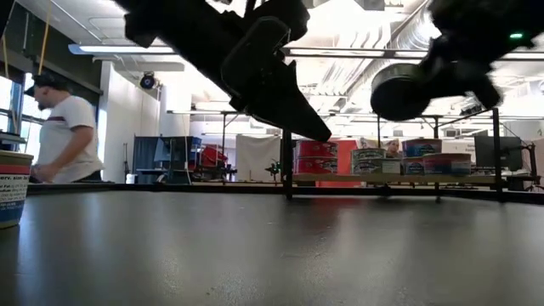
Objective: Stack canned seafood by type on shelf
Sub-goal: Stack the green tuna can on top of the bottom green tuna can on the shelf, then stack the blue tuna can on top of the bottom blue tuna can on the shelf
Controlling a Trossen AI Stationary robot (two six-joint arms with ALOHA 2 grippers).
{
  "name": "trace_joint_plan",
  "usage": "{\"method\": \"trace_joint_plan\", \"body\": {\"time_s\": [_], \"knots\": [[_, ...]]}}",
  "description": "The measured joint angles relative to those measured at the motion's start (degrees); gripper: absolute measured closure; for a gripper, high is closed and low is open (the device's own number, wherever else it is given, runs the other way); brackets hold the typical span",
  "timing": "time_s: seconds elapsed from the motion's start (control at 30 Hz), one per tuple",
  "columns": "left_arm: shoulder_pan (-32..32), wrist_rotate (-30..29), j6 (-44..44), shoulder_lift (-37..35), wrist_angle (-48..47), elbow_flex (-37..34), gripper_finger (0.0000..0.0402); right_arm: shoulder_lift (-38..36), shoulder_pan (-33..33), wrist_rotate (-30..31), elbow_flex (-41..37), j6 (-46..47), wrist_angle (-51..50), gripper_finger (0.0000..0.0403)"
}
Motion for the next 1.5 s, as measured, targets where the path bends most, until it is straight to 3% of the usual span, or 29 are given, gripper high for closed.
{"method": "trace_joint_plan", "body": {"time_s": [0.1,0.3,0.6,0.83,1.2,1.37,1.5], "knots": [[-0.92,-1.52,-1.11,0.0,6.1,-2.68,0.0377,-2.7,-9.37,-2.27,0.45,-8.87,-1.07,0.0288],[-1.99,-3.8,-1.17,0.02,9.24,-4.41,0.0377,-1.29,-28.58,-13.93,0.4,-25.03,2.3,0.0288],[-2.2,-4.39,-1.07,0.02,9.31,-4.39,0.0377,4.03,-41.47,-19.77,0.38,-33.73,9.66,0.0288],[-2.23,-4.39,-1.11,0.02,9.2,-4.39,0.0377,6.36,-44.23,-20.07,0.38,-32.93,9.45,0.0216],[-2.23,-4.36,-1.12,0.02,9.18,-4.36,0.0377,6.23,-44.19,-23.6,0.62,-33.24,9.38,0.0146],[-2.24,-4.36,-1.13,-0.04,8.98,-4.34,0.0377,3.81,-41.91,-22.3,0.62,-32.43,9.03,0.0131],[-3.31,-4.85,-0.51,-2.14,3.32,-4.1,0.0378,0.47,-37.52,-22.25,1.37,-24.4,7.97,0.0132]]}}
